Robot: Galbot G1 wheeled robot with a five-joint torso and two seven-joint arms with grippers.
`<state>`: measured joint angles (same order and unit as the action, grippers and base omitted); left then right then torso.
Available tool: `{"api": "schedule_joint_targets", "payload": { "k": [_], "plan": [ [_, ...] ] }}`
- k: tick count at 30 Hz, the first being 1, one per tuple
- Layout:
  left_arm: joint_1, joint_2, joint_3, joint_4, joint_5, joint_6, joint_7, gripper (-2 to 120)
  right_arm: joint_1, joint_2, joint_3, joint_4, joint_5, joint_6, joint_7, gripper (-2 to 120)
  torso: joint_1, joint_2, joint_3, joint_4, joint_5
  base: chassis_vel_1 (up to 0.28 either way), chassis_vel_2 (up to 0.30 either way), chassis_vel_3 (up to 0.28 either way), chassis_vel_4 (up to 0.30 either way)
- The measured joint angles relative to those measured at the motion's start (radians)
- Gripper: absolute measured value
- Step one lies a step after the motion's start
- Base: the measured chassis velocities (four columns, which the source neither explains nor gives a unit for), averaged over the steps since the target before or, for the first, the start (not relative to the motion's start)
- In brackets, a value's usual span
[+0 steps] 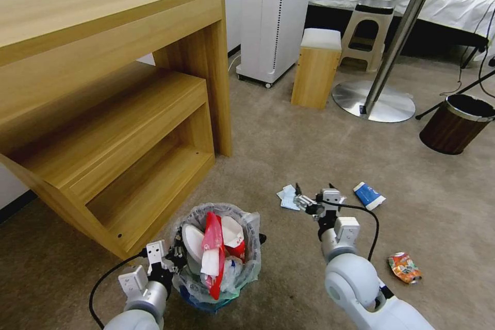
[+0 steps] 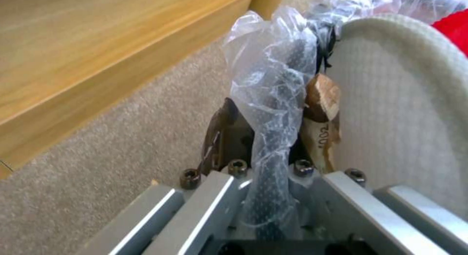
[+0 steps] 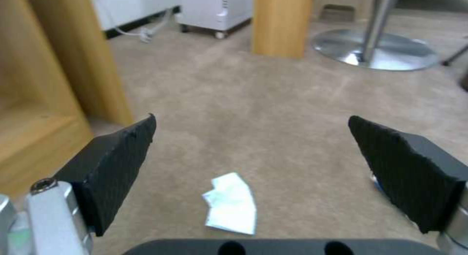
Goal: Pick up the trash bin and place the garbage on the floor into it.
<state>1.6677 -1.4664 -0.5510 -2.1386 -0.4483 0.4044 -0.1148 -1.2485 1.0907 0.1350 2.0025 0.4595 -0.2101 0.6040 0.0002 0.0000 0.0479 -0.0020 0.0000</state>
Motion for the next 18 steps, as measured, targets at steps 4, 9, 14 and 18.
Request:
{"api": "schedule_joint_targets", "payload": {
  "k": [4,9,14,18],
  "plan": [
    [0.002,-0.001,-0.015,-0.011,-0.006,0.000,0.000,1,-0.001,0.008,0.019,-0.014,0.000,-0.007,0.014,100,0.000,0.000,0.000,0.0000,0.0001,0.000,0.000,0.000,0.000],
    [0.000,-0.004,-0.035,-0.023,-0.018,0.000,0.000,1,-0.007,0.008,0.056,-0.034,0.009,-0.001,0.009,100,0.000,0.000,0.000,0.0000,0.0000,0.000,0.000,0.000,0.000],
    [-0.005,-0.002,-0.050,-0.031,-0.033,0.003,0.000,1,-0.008,0.022,0.097,-0.046,0.013,0.010,0.000,100,0.000,0.000,0.000,0.0000,0.0000,0.000,0.000,0.000,0.000],
    [-0.009,0.002,-0.061,-0.037,-0.046,0.005,-0.001,1,-0.012,0.047,0.133,-0.049,0.014,0.013,-0.007,100,0.000,0.000,0.000,0.0001,0.0000,0.000,0.000,0.000,0.000]
  ]
}}
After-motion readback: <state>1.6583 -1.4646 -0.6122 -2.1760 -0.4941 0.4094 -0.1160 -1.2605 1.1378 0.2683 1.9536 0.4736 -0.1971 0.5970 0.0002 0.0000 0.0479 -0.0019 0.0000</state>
